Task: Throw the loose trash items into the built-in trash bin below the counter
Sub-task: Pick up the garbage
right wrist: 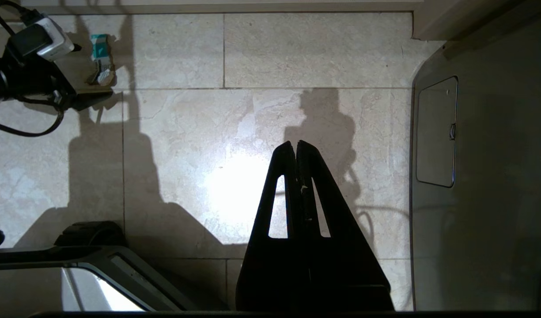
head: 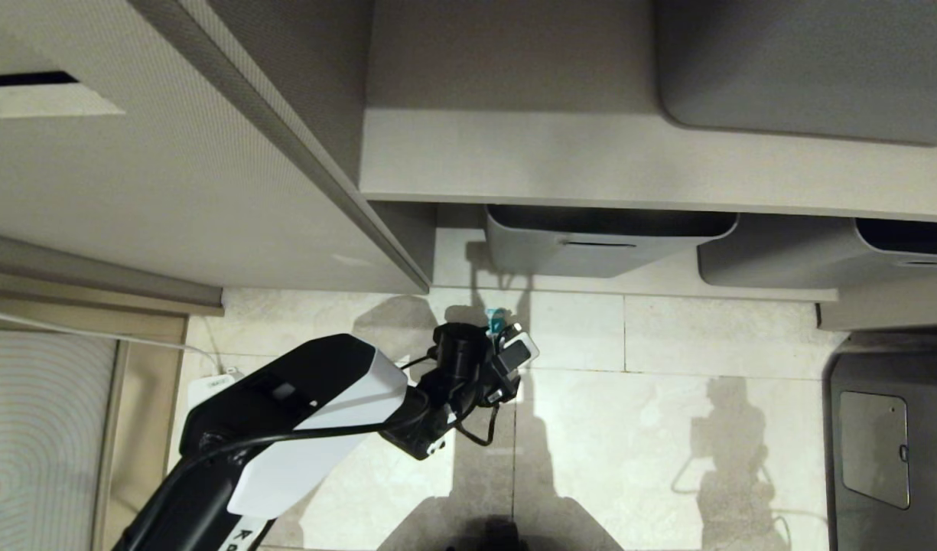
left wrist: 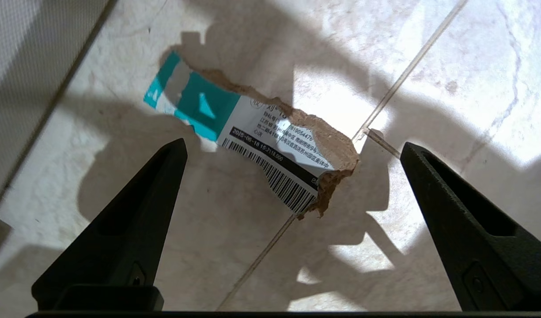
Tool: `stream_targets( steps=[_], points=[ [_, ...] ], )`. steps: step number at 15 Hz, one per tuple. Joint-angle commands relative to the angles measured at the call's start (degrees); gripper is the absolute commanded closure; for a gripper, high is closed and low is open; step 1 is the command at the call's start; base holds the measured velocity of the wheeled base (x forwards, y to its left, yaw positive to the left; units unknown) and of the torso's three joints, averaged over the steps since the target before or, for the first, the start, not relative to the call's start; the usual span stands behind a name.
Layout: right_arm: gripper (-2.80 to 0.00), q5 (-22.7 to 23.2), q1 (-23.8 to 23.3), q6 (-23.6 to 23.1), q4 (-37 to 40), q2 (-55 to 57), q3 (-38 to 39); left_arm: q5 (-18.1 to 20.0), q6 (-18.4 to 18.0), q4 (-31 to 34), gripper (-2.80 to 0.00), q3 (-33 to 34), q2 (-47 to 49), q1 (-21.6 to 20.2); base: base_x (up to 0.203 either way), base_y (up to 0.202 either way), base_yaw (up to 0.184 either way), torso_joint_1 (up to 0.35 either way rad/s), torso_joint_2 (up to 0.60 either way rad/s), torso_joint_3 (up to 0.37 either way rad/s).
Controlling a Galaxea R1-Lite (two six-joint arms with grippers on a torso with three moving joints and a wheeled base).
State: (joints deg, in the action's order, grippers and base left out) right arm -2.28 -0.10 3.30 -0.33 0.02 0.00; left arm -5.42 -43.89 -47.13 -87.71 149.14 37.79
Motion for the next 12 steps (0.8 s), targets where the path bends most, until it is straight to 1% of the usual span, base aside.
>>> stream_targets(
  steps=[1, 2, 5, 6, 8, 9, 11, 12],
  points=[
    [0.00, 0.0, 0.0, 0.0, 0.0, 0.1, 0.1, -0.1, -1.8, -0.2, -2.80, 0.2, -0.3, 0.0, 0.000, 0.000, 0.000, 0.000, 0.00, 0.000],
    [0.00, 0.0, 0.0, 0.0, 0.0, 0.1, 0.1, 0.2, -3.1, -0.4, -2.80, 0.6, -0.3, 0.2, 0.000, 0.000, 0.000, 0.000, 0.00, 0.000],
    [0.00, 0.0, 0.0, 0.0, 0.0, 0.1, 0.1, -0.1, -4.3, -0.4, -2.80, 0.9, -0.1, 0.6, 0.000, 0.000, 0.000, 0.000, 0.00, 0.000],
    [0.00, 0.0, 0.0, 0.0, 0.0, 0.0, 0.1, -0.3, -6.3, -0.2, -2.80, 0.8, -0.1, 0.6, 0.000, 0.000, 0.000, 0.000, 0.00, 0.000],
    [0.00, 0.0, 0.0, 0.0, 0.0, 0.0, 0.1, -3.3, -10.7, -0.8, -2.80, 0.5, -0.2, 0.7, 0.000, 0.000, 0.000, 0.000, 0.00, 0.000],
    [0.00, 0.0, 0.0, 0.0, 0.0, 0.0, 0.1, -4.7, -12.2, -1.7, -2.80, 0.4, -0.1, 0.7, 0.000, 0.000, 0.000, 0.000, 0.00, 0.000],
    [0.00, 0.0, 0.0, 0.0, 0.0, 0.1, 0.1, -5.2, -13.2, -1.8, -2.80, 0.8, 0.0, 0.7, 0.000, 0.000, 0.000, 0.000, 0.00, 0.000],
    [0.00, 0.0, 0.0, 0.0, 0.0, 0.0, 0.1, -6.4, -14.0, -1.5, -2.80, 0.9, -0.2, 0.9, 0.000, 0.000, 0.000, 0.000, 0.00, 0.000]
  ],
)
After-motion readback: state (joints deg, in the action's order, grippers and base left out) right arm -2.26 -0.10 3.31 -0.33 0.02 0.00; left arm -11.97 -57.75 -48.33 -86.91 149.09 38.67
